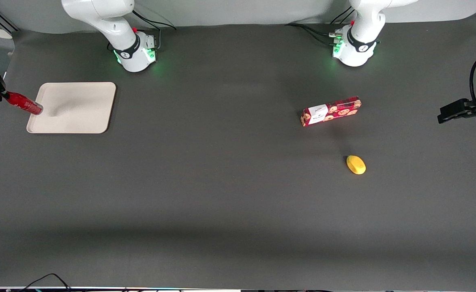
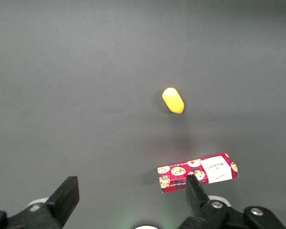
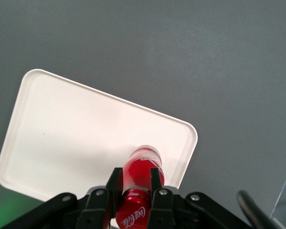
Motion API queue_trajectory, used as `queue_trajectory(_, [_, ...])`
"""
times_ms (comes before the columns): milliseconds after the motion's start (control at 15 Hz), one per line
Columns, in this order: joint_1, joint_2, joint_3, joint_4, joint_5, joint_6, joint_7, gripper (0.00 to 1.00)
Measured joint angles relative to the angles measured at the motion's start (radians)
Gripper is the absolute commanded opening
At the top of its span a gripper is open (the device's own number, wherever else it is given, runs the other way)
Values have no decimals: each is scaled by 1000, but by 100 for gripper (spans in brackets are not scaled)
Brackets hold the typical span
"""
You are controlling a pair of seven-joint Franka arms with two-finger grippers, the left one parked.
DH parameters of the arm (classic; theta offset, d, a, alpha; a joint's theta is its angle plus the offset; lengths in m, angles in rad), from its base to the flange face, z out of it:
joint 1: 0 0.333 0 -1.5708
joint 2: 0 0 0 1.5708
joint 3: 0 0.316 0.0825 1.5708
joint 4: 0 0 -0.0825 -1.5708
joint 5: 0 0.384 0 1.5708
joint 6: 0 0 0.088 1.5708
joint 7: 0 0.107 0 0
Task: Place coke bottle on tray
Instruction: 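Lower the bottle onto the tray and open the right gripper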
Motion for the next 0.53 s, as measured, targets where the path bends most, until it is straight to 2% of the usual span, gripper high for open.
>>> queue_trajectory(333, [6, 0, -33, -77, 0, 117, -53, 1])
queue_trajectory(533, [8, 0, -72, -99, 0, 167, -103, 6])
